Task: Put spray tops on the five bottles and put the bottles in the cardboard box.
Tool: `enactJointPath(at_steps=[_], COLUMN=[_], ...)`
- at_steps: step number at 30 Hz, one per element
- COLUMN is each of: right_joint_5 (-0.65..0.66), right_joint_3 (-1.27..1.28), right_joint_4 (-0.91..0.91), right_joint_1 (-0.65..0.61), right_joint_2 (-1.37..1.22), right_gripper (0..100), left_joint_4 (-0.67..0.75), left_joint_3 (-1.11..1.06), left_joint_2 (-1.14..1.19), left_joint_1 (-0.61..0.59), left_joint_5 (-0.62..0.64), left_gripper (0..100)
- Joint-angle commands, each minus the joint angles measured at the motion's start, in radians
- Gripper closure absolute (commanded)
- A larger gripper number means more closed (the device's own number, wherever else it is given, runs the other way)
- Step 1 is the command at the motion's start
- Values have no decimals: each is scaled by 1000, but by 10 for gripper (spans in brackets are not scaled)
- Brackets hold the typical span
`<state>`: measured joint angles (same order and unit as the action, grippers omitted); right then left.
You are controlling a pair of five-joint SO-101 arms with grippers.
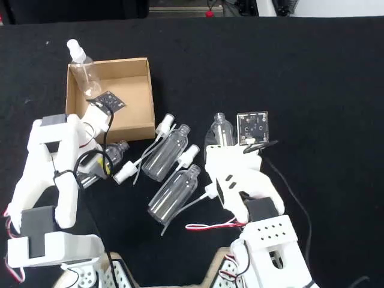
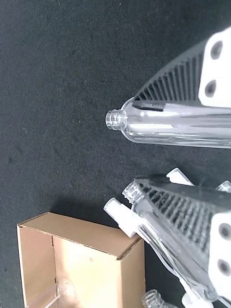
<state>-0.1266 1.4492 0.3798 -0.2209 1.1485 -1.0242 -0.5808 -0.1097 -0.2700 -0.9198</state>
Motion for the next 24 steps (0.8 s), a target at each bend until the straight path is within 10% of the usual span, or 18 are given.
enactJointPath(at_steps=[1,24], right_joint_5=[-3,-3], right_joint_3=[-22,-22], right_joint_4=[-26,-25], right_joint_1=[15,15], right_joint_2=[15,15], right_gripper=[786,786], left_joint_4=[44,-213], left_joint_3=[-22,-97], left_joint_2=[-32,-311], left_joint_1=[4,-153], left_joint_5=[-8,-114], left_gripper=[697,845])
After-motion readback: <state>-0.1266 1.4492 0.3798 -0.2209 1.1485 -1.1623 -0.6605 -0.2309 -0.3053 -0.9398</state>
